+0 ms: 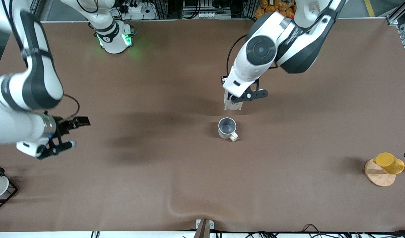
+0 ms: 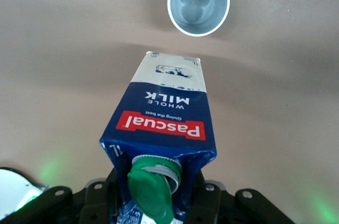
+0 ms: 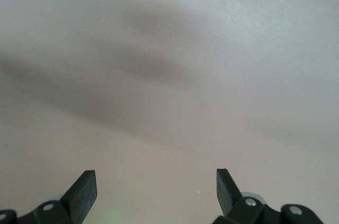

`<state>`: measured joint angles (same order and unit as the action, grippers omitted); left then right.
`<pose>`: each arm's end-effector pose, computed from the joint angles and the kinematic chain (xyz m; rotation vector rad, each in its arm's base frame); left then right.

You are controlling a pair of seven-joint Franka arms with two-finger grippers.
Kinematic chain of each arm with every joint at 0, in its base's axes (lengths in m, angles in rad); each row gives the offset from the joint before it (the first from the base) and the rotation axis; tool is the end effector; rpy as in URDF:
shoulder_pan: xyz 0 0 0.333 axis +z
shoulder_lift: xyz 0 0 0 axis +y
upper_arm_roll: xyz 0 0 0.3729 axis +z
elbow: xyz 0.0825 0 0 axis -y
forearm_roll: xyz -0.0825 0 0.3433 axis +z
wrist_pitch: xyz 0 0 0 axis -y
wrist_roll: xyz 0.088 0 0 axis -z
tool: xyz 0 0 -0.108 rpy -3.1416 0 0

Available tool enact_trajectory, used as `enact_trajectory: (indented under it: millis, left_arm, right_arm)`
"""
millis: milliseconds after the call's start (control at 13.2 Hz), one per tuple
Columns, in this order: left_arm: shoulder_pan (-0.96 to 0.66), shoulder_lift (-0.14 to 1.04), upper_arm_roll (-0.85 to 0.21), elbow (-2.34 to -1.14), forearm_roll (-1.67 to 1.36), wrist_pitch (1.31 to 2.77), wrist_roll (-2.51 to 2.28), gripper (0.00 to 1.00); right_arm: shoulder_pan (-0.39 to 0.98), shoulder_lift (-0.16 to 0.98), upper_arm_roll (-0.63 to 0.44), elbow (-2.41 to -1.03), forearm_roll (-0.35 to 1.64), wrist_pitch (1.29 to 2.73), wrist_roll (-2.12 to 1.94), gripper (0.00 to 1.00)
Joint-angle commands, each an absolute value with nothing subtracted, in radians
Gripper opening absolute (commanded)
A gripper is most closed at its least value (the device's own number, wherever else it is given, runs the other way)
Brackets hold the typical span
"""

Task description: Place milk next to cup

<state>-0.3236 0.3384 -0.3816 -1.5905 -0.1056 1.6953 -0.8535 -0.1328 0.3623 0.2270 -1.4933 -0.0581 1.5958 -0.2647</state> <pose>0.4785 -0.3771 0.5032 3.0767 0.2764 -0.4826 0.6175 0.0289 0.5126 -3.0225 -0.5554 0.3824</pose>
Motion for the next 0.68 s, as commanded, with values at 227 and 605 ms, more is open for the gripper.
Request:
enact_trajectory:
  millis: [227, 605]
  left_arm:
    - [-0.325, 0.423, -0.38, -1.559, -0.104, 1.805, -0.854, 0.5]
    - [-0.368, 0.474, -0.379, -1.562, -0.023, 1.807, -0.865, 0.51]
  right_arm:
    - [-0.118, 0.077, 0.209, -1.667, -0.141, 1.625, -0.247, 1.0]
    - [-0.1, 0.015, 0.122, -1.654, -0.141, 1.562, -0.256, 1.0]
